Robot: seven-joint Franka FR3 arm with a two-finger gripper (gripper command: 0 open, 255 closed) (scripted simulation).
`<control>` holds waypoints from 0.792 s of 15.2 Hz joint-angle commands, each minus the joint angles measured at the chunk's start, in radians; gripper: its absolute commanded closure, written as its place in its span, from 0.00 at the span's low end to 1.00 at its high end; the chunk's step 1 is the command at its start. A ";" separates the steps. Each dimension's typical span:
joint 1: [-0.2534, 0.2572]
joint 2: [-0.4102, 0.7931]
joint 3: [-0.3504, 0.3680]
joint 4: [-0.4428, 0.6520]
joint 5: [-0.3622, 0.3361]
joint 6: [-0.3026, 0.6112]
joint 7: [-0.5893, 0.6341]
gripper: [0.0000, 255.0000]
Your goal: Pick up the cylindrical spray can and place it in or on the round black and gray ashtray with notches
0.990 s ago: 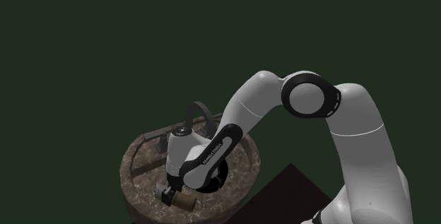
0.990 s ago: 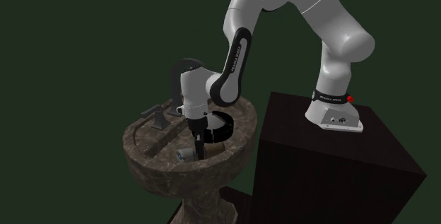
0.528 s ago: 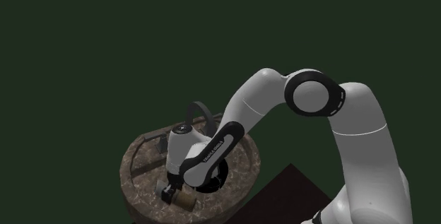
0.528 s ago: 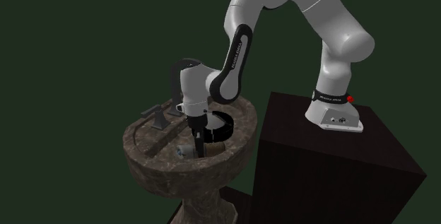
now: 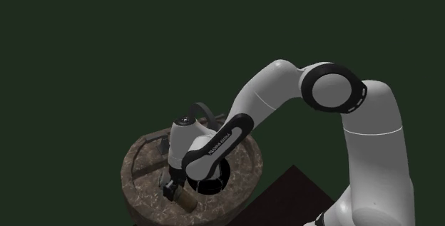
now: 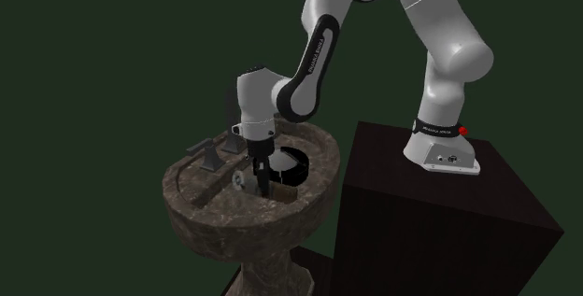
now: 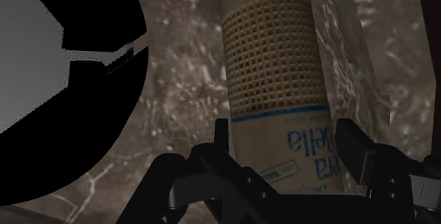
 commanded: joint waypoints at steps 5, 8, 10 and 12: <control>-0.029 -0.071 0.040 -0.016 0.034 -0.055 -0.014 1.00; -0.044 -0.106 0.059 -0.022 0.053 -0.083 -0.022 1.00; -0.054 -0.130 0.071 -0.026 0.066 -0.103 -0.029 1.00; -0.064 -0.152 0.083 -0.028 0.079 -0.122 -0.035 1.00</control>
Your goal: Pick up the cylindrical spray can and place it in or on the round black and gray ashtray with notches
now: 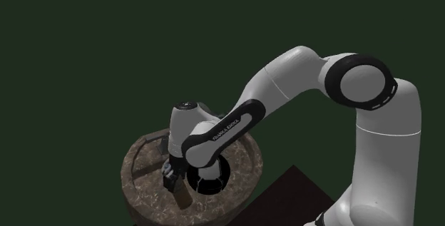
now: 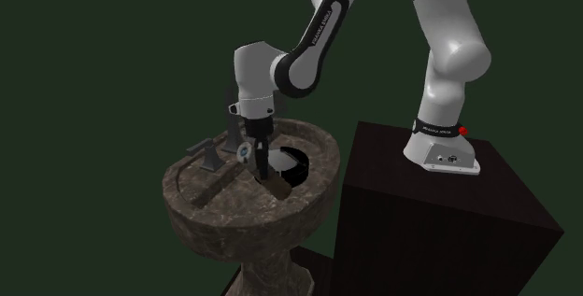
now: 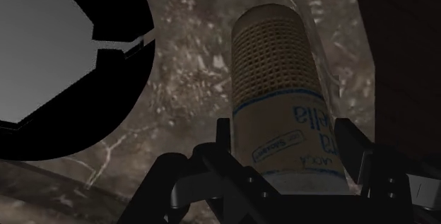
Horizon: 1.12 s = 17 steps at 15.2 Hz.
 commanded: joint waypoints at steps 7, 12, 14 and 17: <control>-0.175 -0.097 0.012 -0.113 0.054 0.005 -0.187 1.00; -0.273 -0.142 -0.012 -0.159 0.089 0.000 -0.330 1.00; -0.294 -0.157 -0.040 -0.169 0.109 -0.005 -0.393 1.00; -0.286 -0.153 -0.076 -0.172 0.120 0.003 -0.428 1.00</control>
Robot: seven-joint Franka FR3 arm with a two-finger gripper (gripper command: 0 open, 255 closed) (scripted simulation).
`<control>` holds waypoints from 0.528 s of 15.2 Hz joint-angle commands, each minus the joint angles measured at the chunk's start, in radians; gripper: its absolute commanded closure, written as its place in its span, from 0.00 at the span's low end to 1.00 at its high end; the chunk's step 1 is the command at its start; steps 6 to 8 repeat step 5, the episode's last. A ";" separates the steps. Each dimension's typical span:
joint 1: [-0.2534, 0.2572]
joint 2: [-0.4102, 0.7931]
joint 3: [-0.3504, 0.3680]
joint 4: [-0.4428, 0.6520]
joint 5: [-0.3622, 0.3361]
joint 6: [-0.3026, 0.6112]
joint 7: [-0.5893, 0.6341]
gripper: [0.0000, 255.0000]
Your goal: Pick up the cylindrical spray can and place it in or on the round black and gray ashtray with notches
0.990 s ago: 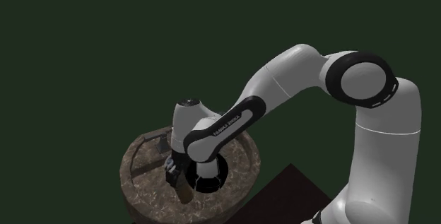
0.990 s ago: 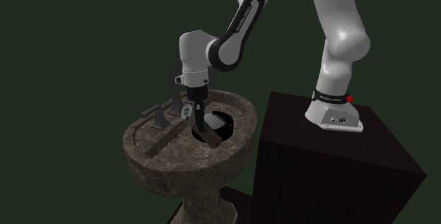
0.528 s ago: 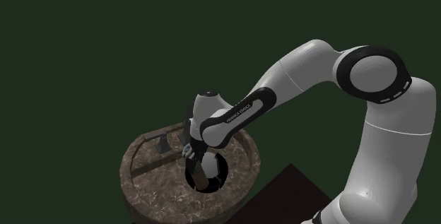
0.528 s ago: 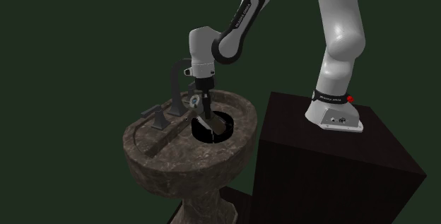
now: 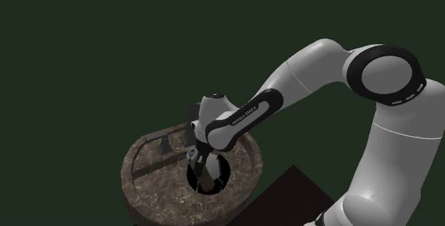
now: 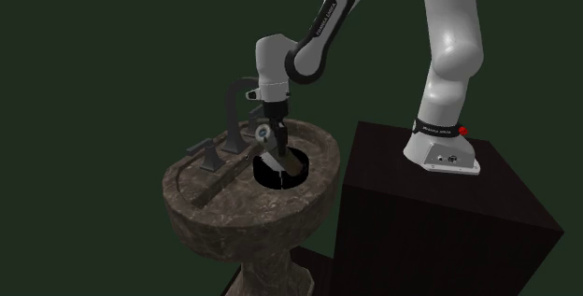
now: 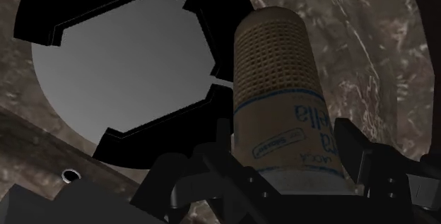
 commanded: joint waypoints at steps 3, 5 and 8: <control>-0.069 0.032 -0.107 0.012 0.018 0.009 0.022 1.00; -0.066 0.059 -0.112 0.015 0.000 0.031 0.032 1.00; -0.066 0.059 -0.112 0.015 0.000 0.031 0.032 1.00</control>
